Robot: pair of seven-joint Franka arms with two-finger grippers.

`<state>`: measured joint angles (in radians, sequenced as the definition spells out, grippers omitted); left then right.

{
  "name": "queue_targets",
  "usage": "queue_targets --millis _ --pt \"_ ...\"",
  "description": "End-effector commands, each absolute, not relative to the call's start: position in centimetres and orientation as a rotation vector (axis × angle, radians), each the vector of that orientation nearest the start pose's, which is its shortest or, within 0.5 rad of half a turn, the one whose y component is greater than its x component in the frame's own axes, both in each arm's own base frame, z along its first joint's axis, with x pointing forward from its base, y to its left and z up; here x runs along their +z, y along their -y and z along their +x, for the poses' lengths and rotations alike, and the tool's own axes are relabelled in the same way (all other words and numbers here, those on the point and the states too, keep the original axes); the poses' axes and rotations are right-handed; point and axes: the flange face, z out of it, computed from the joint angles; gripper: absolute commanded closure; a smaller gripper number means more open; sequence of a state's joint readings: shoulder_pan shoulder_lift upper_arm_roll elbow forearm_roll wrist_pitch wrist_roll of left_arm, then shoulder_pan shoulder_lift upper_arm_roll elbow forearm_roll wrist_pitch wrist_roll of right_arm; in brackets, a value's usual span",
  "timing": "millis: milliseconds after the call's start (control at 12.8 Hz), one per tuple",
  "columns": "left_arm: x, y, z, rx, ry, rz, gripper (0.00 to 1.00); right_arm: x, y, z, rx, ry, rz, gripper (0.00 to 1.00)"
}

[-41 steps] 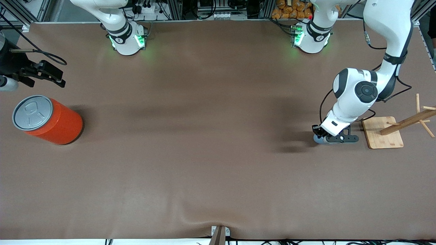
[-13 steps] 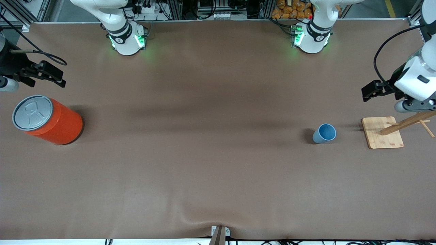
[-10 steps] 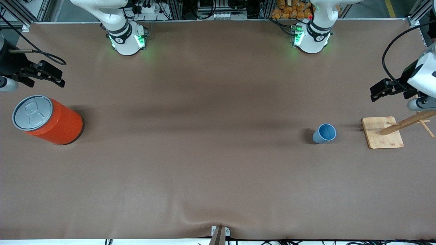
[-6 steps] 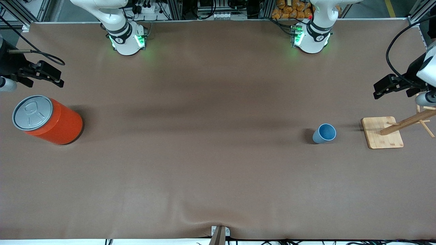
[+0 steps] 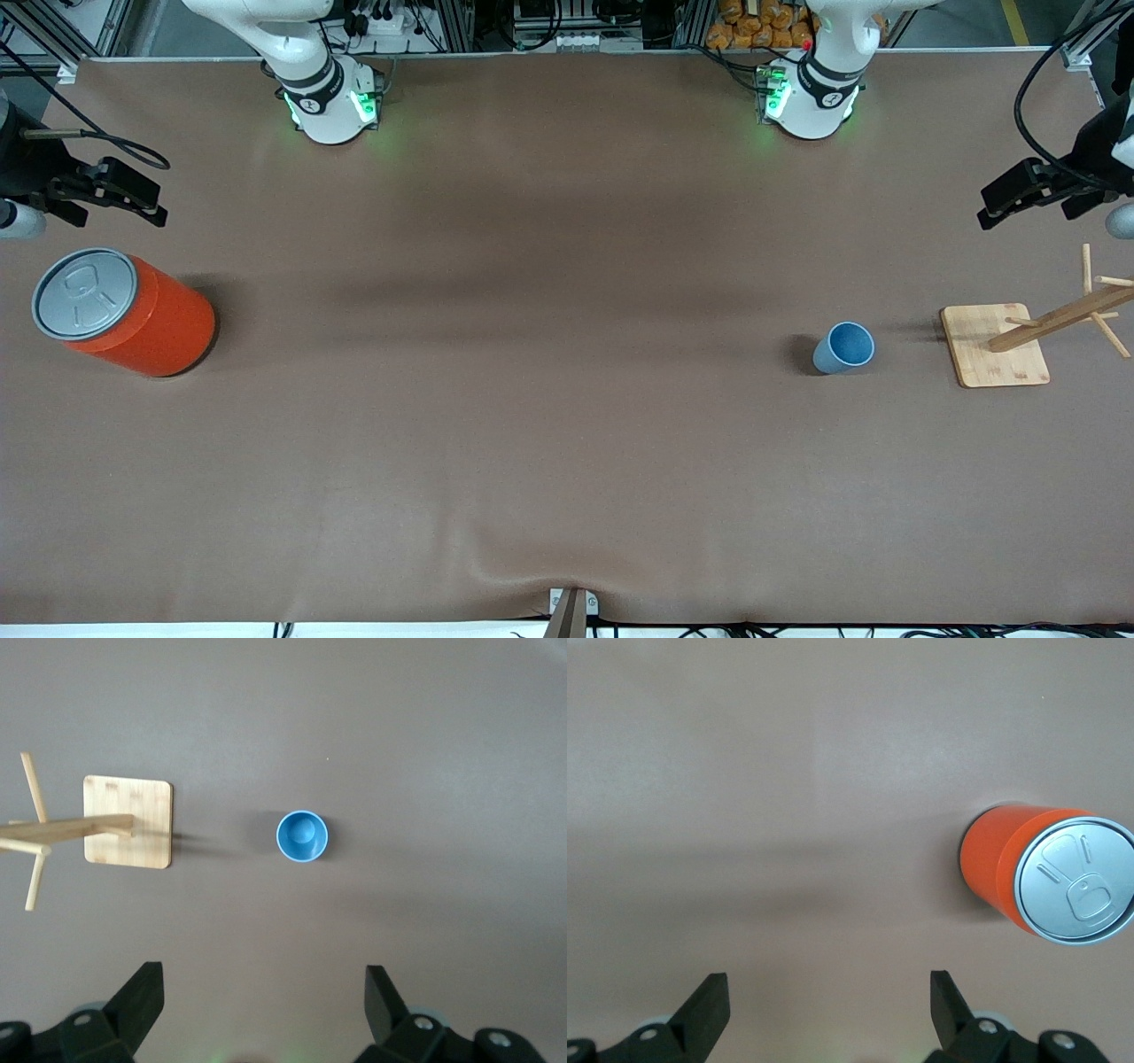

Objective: Flip cup

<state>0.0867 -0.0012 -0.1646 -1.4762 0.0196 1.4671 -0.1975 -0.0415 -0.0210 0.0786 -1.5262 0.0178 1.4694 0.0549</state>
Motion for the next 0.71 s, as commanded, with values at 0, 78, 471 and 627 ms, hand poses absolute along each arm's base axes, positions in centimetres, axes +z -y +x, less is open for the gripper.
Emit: queue_targets --millis 0,78,471,627 --pt "66.0 4.4 52.8 0.031 0.219 -3.116 0.00 65.0 -1.7 53.4 0.064 -0.017 -3.108 0.00" --pt "66.1 4.4 52.8 0.028 0.194 -3.116 0.00 65.0 -1.8 53.4 0.064 -0.014 -3.108 0.00" --pt "65.6 4.3 53.6 0.039 0.191 -3.112 0.00 65.0 -1.8 53.4 0.064 -0.014 -3.108 0.00" --pt "66.0 4.6 53.9 0.019 0.190 -3.111 0.00 65.0 -1.8 53.4 0.064 -0.016 -3.108 0.00"
